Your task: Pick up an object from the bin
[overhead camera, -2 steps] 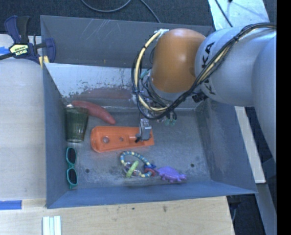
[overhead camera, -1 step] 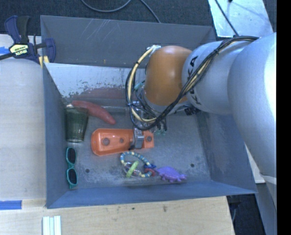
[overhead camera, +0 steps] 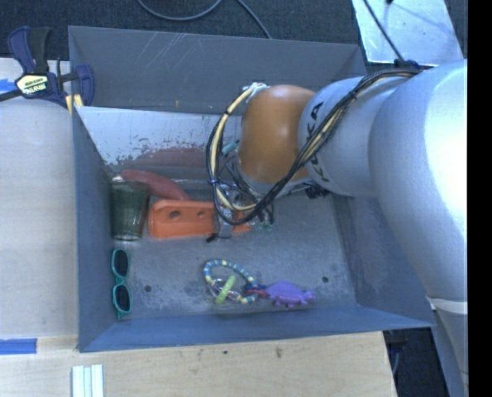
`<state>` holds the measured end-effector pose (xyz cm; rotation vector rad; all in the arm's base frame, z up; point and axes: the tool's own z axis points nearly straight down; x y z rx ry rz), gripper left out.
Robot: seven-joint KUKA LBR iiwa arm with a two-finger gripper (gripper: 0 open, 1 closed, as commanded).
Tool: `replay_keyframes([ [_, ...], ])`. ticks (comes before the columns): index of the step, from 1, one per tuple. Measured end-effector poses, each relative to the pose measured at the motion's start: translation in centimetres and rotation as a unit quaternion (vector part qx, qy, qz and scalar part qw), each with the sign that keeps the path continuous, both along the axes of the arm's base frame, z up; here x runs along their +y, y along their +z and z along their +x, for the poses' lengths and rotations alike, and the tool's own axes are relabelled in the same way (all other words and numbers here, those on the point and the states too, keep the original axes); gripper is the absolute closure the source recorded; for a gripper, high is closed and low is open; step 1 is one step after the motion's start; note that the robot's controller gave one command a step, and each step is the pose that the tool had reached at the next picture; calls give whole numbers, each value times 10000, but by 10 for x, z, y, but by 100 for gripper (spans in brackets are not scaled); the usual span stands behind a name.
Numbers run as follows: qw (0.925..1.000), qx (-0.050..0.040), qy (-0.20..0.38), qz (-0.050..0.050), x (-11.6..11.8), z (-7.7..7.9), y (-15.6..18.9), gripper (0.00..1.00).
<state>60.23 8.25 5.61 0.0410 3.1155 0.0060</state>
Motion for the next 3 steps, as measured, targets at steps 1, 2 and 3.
replay_keyframes([
  [1, 10000, 5, -18, 0, 0, -1, 1, 100],
  [2, 10000, 7, -22, 0, 0, -1, 5, 100],
  [3, 10000, 22, -21, -1, 0, -2, 15, 100],
])
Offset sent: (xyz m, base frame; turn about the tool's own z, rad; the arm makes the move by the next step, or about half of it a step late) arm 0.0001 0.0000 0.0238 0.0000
